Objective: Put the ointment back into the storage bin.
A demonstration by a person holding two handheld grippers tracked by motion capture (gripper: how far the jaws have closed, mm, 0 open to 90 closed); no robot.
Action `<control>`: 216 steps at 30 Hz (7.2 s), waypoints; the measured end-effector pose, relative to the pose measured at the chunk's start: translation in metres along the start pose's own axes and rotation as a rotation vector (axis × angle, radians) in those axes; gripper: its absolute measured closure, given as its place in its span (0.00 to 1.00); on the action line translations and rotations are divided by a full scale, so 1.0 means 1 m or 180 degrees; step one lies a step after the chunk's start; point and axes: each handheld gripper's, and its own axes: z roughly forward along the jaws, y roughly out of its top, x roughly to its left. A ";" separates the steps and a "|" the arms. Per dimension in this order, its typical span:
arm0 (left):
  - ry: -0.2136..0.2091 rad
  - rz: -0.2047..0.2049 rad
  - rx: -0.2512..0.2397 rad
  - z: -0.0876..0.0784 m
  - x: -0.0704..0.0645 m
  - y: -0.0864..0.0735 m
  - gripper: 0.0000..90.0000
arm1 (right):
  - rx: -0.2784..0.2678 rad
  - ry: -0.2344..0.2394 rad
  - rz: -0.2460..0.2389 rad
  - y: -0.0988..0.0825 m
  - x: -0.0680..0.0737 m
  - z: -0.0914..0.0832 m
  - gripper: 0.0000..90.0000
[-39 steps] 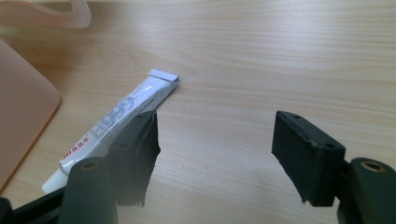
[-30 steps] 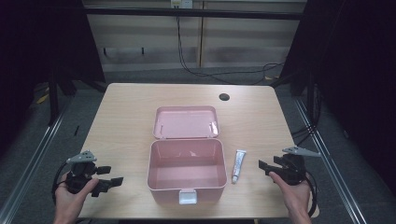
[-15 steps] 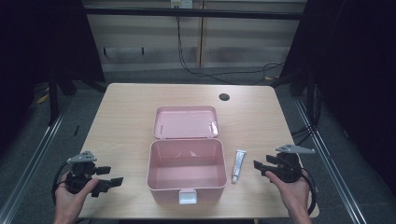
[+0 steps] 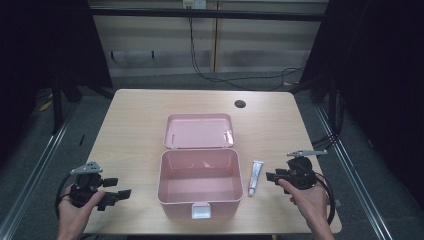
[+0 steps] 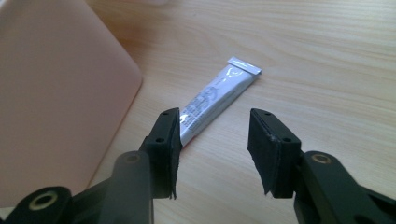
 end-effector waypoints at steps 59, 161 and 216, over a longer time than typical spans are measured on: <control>0.0030 -0.0009 0.0001 -0.001 0.002 0.001 0.25 | 0.1766 -0.0452 0.0434 0.058 0.036 0.081 0.61; 0.0013 0.0013 0.0031 0.000 0.001 0.001 0.25 | 0.2016 -0.0061 -0.1121 0.080 0.029 -0.008 0.80; -0.0012 0.0014 0.0012 -0.001 0.001 0.001 0.25 | 0.1698 0.0526 -0.2507 0.130 0.152 -0.022 0.80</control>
